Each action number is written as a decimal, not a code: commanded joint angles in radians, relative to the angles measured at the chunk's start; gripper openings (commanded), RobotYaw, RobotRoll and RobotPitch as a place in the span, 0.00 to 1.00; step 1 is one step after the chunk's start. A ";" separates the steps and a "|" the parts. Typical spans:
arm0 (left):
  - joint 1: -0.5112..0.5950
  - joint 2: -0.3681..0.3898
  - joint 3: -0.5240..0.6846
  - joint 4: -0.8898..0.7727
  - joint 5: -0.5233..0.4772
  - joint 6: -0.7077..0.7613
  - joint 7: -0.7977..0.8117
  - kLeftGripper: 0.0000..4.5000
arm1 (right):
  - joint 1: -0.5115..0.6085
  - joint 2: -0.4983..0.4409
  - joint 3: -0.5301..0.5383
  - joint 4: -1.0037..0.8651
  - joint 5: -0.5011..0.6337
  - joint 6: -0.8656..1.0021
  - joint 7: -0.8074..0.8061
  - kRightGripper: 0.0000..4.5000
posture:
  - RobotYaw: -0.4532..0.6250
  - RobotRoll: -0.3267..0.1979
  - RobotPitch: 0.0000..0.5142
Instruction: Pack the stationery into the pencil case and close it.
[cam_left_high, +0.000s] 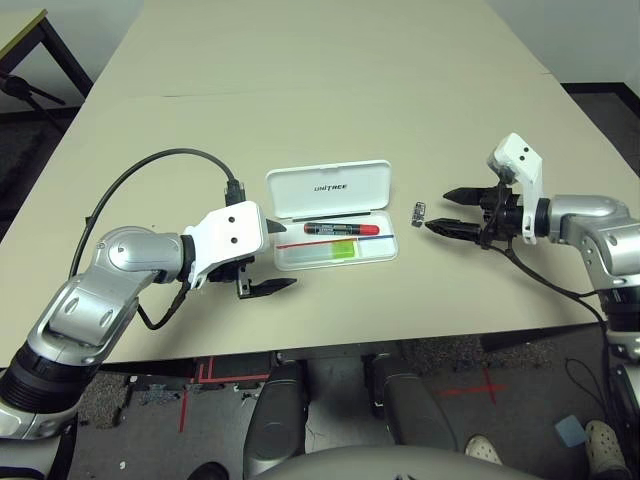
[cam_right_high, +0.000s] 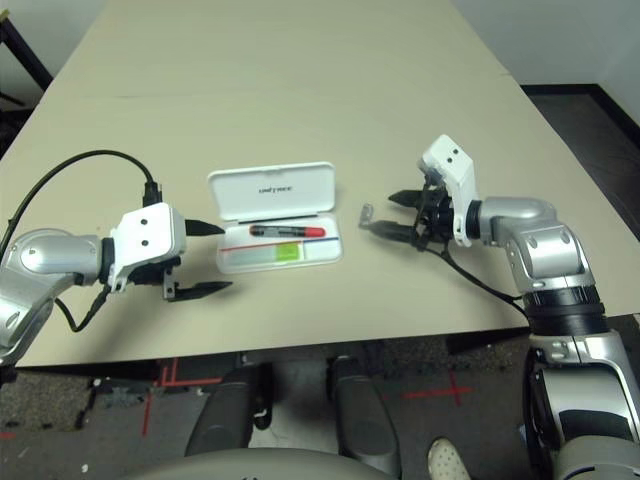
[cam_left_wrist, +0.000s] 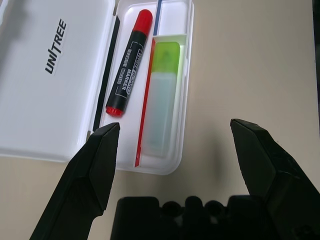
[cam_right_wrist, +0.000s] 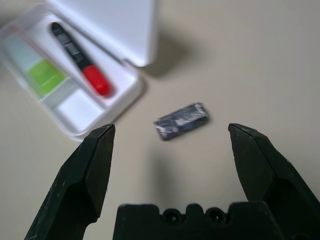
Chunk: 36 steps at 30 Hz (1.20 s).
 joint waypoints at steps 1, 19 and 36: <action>0.005 -0.001 -0.019 -0.001 0.003 -0.012 -0.011 0.99 | 0.059 0.121 -0.046 -0.119 -0.014 0.026 -0.220 1.00 | 0.43 0.62 0.38; -0.022 -0.001 -0.050 -0.019 -0.011 0.008 -0.038 0.99 | 0.153 0.645 -0.053 -0.474 -0.134 0.348 -0.942 1.00 | 0.41 0.62 0.42; -0.005 0.009 -0.034 -0.061 -0.020 0.043 -0.034 0.99 | 0.119 0.689 -0.064 -0.432 -0.152 0.417 -1.011 1.00 | 0.43 0.62 0.44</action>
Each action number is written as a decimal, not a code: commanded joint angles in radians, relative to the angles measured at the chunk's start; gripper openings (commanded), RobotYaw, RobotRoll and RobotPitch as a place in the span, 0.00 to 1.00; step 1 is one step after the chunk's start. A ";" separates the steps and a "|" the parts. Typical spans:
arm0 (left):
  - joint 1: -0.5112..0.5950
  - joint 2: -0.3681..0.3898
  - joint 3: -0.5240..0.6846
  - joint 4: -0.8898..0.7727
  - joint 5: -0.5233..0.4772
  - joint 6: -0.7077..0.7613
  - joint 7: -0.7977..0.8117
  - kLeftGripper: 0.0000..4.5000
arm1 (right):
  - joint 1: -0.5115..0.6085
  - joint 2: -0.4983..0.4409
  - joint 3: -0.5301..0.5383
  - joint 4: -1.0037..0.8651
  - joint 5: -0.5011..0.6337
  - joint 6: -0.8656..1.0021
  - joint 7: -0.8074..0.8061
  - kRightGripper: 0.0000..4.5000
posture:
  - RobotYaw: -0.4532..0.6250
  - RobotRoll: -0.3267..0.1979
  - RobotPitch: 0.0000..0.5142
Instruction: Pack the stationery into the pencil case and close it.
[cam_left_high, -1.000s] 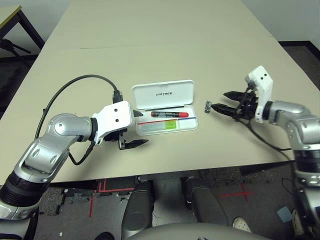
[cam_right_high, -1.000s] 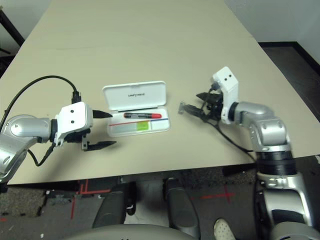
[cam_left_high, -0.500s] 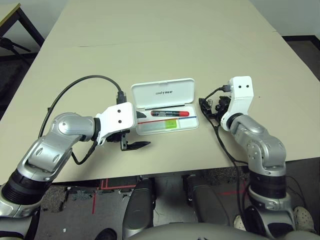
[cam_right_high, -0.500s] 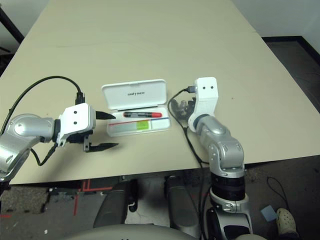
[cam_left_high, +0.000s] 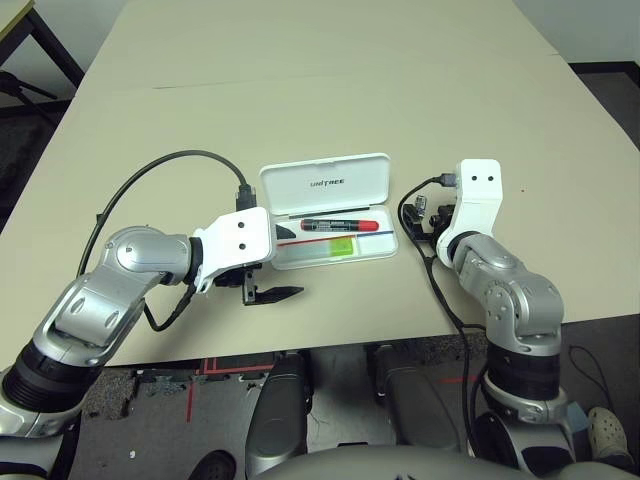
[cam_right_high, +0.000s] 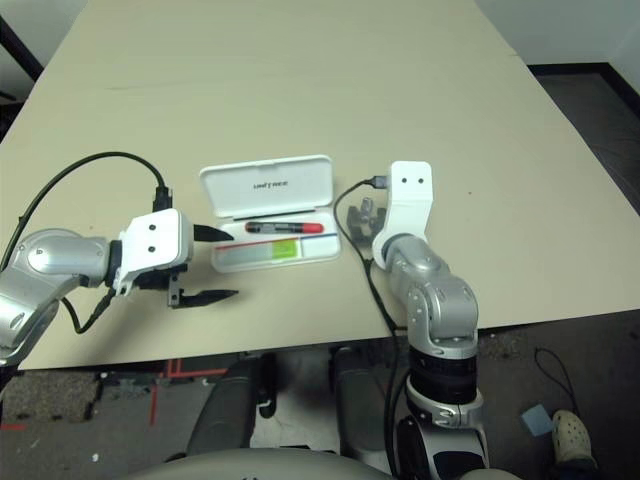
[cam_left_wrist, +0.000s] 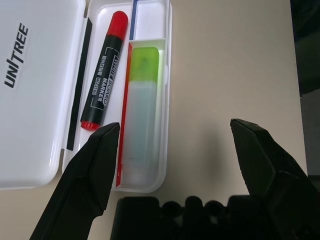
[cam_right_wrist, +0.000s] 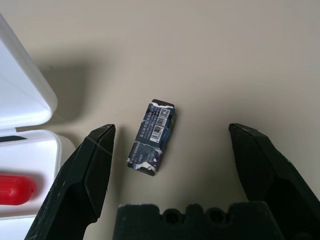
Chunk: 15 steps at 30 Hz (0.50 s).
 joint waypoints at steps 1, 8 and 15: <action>0.013 0.012 -0.002 -0.025 -0.009 0.011 -0.005 0.99 | -0.025 0.032 -0.014 0.023 0.006 0.033 -0.020 1.00 | 0.43 0.62 0.44; 0.019 0.011 -0.004 -0.034 -0.011 0.018 0.000 0.99 | -0.109 0.104 -0.061 0.035 0.000 0.152 -0.071 1.00 | 0.44 0.62 0.45; 0.026 0.010 -0.002 -0.039 -0.012 0.021 0.003 0.99 | -0.125 0.110 -0.063 0.005 -0.007 0.253 -0.081 1.00 | 0.44 0.62 0.46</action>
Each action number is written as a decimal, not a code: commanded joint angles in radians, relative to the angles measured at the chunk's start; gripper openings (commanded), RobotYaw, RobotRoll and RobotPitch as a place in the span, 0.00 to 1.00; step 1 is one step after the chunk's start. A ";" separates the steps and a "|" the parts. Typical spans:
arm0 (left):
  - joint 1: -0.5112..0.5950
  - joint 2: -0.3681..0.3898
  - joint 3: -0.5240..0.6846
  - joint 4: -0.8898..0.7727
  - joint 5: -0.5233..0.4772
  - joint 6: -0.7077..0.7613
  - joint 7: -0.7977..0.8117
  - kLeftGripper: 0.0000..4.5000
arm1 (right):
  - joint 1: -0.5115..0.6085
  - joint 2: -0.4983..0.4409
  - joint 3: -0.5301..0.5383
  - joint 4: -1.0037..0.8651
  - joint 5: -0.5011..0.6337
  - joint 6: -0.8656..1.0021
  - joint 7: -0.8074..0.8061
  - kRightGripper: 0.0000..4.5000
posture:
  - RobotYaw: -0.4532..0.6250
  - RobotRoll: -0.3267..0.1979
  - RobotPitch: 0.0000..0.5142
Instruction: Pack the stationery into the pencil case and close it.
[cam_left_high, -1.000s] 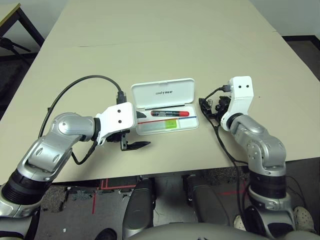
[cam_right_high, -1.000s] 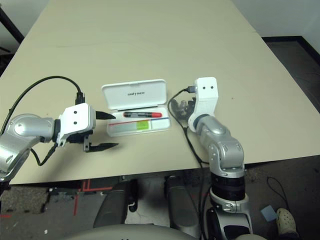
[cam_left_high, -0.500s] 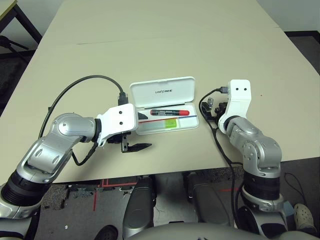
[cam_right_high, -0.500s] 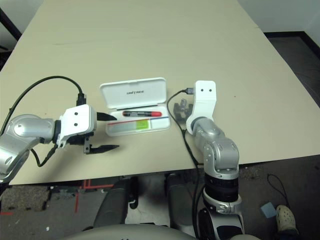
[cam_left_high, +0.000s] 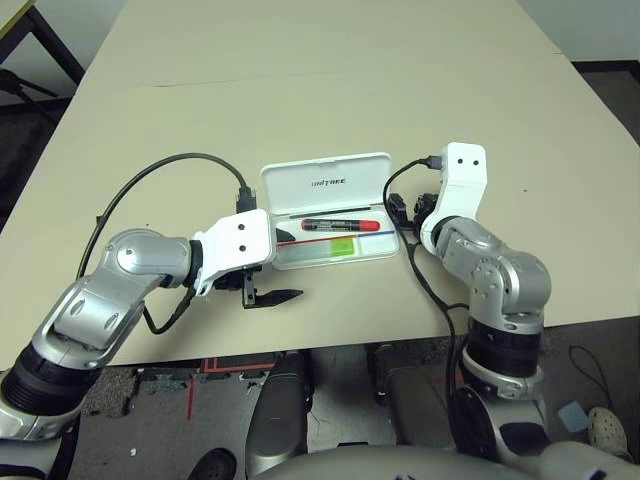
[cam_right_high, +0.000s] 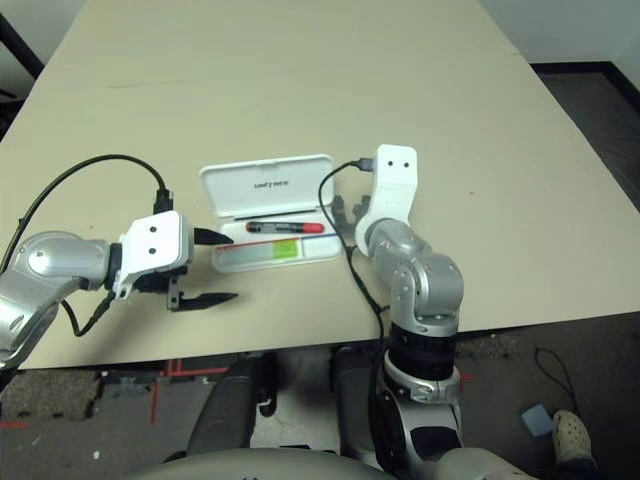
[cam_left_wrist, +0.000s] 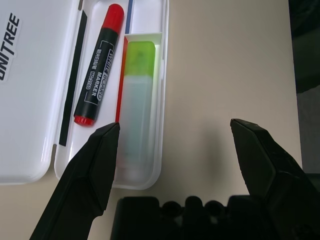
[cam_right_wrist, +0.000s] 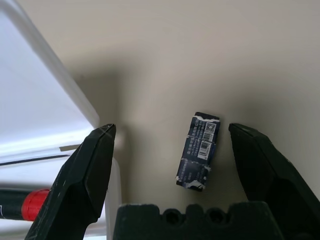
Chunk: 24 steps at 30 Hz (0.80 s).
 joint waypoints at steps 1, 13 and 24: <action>0.013 0.008 -0.001 -0.021 -0.009 0.009 0.000 0.99 | 0.014 0.005 -0.014 -0.015 -0.006 0.072 -0.008 1.00 | 0.44 0.62 0.46; -0.002 0.000 -0.012 -0.008 -0.005 0.006 -0.001 0.99 | 0.034 -0.045 0.010 -0.086 -0.018 0.167 0.005 1.00 | 0.43 0.62 0.47; -0.002 -0.004 -0.015 -0.013 -0.004 0.011 0.003 0.99 | 0.039 -0.084 0.030 -0.116 -0.016 0.159 0.024 1.00 | 0.43 0.62 0.47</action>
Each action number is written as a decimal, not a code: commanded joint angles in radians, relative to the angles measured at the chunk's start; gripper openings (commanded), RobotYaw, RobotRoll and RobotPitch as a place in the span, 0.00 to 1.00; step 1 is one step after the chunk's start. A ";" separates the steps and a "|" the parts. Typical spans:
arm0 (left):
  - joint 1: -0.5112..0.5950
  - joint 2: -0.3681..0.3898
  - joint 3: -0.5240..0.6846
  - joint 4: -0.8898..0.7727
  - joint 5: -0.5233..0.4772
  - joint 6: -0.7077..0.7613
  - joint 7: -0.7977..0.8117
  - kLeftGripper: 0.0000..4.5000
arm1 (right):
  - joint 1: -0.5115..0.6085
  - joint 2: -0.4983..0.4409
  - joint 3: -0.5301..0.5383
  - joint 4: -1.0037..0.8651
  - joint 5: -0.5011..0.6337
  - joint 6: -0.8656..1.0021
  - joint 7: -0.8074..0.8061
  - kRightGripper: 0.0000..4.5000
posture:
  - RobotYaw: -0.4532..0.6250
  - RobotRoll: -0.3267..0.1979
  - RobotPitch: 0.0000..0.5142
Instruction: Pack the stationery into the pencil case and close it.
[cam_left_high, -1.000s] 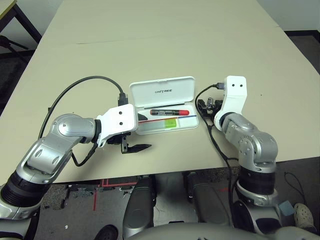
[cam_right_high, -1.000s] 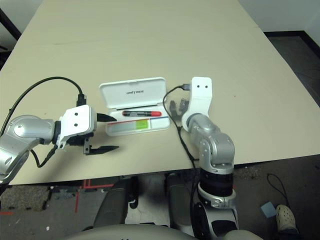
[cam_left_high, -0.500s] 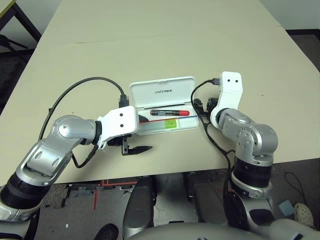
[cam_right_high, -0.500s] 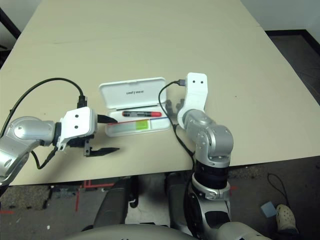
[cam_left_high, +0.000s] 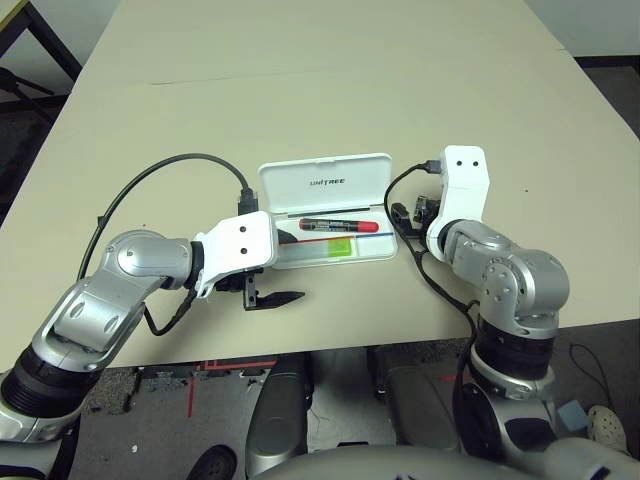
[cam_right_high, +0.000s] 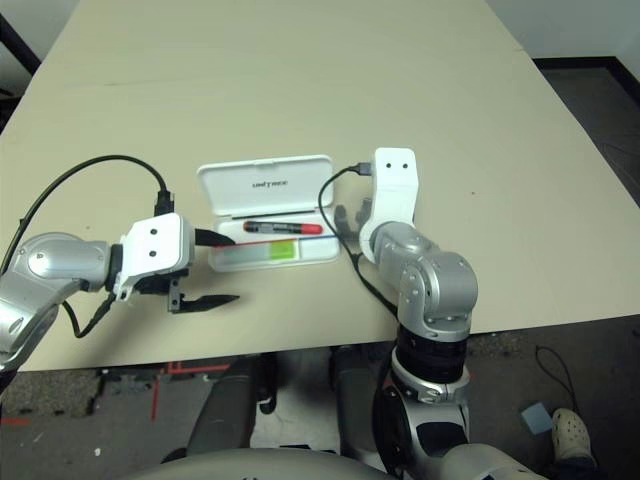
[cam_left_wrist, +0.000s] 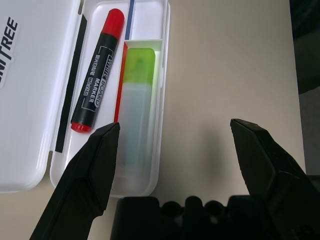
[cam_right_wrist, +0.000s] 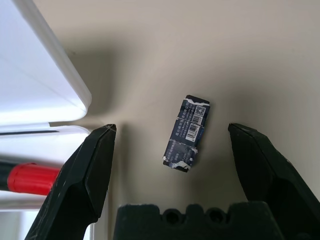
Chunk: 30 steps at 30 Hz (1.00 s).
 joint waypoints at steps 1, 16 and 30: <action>-0.001 0.000 -0.015 -0.002 -0.003 0.007 0.001 0.99 | 0.027 -0.014 0.000 -0.019 -0.014 0.020 0.003 1.00 | 0.43 0.62 0.47; -0.003 0.001 -0.016 -0.003 -0.003 0.006 -0.002 0.99 | 0.038 -0.021 -0.005 -0.010 -0.028 0.012 0.009 1.00 | 0.43 0.62 0.46; 0.004 0.000 -0.012 -0.019 -0.008 0.018 0.006 1.00 | 0.029 -0.032 0.008 0.039 -0.029 -0.028 0.035 0.19 | 0.44 0.62 0.47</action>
